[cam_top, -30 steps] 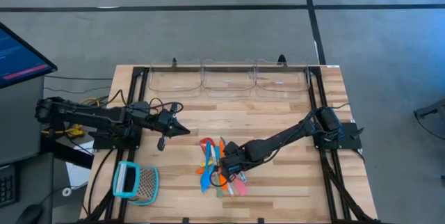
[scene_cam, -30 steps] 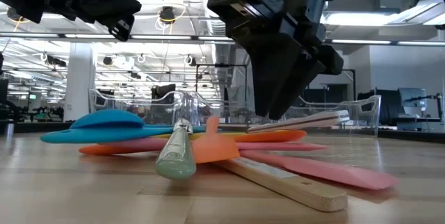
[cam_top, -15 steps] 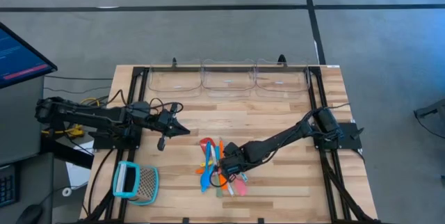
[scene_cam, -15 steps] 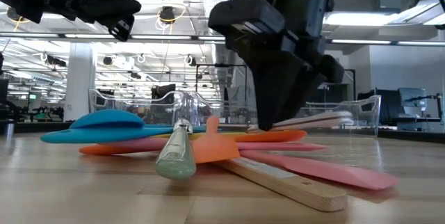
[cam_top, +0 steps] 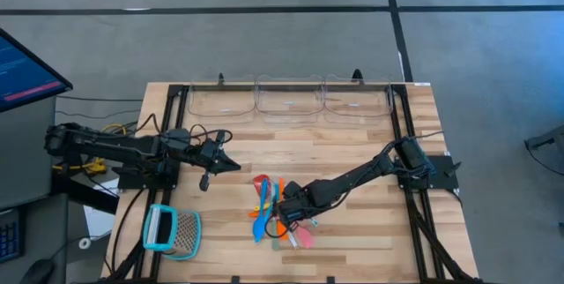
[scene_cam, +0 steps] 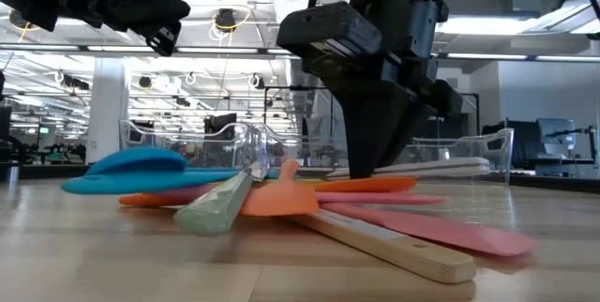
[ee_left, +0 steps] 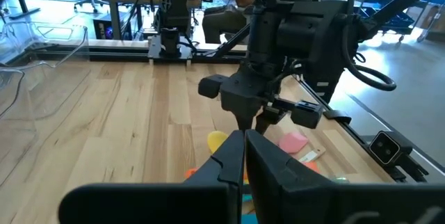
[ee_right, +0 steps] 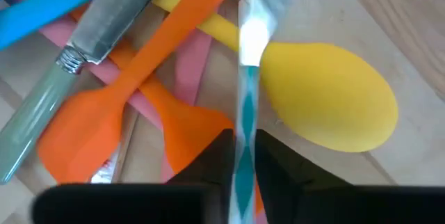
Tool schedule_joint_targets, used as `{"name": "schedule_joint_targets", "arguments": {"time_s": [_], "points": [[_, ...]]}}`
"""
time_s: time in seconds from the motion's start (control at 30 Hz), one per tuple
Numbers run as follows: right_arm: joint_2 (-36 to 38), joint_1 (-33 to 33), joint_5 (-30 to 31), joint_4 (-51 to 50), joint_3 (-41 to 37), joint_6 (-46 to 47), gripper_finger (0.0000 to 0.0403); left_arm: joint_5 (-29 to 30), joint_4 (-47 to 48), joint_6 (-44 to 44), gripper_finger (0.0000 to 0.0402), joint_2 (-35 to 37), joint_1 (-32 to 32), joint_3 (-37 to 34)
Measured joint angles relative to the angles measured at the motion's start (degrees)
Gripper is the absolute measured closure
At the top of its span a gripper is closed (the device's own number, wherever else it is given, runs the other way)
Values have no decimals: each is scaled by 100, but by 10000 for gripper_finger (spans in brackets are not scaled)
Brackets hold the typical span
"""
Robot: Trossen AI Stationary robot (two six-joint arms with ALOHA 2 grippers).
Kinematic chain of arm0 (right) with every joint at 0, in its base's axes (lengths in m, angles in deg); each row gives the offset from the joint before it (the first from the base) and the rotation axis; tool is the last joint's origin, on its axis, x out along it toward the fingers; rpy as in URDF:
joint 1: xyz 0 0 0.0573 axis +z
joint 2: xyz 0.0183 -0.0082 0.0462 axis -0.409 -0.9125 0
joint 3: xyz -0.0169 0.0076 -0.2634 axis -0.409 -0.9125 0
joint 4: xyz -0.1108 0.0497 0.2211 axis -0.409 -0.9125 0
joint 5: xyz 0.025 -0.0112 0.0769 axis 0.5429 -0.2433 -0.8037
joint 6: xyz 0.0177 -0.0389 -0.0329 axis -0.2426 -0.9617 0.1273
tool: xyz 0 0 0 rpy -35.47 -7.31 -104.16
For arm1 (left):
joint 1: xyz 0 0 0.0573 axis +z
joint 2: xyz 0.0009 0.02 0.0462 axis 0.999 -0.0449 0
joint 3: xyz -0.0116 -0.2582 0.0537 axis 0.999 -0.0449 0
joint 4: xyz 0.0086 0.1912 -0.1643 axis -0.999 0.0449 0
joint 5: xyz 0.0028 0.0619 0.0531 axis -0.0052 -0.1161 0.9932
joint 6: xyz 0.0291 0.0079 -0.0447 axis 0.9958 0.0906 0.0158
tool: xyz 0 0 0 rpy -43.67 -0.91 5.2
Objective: Pick & Place Kitchen Items
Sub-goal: Put the white patterned table knife into the right transparent bin
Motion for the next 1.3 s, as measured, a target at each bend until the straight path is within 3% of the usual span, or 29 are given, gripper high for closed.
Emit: {"name": "schedule_joint_targets", "arguments": {"time_s": [0.07,0.33,0.53,0.97,1.3], "points": [[0,0,-2,-8,0,-50,382,0,0,-1,394,-2,-1,0],[35,-2,-157,-202,0,-100,379,0,1,-2,394,0,-2,0],[37,-1,-121,-1000,419,-140,380,0,1,0,394,0,-2,0],[44,-81,1007,-3456,1574,5,380,0,-1,-2,394,0,-2,0],[158,-66,1845,-3637,1816,-300,380,0,-7,-2,394,13,-1,0]]}}
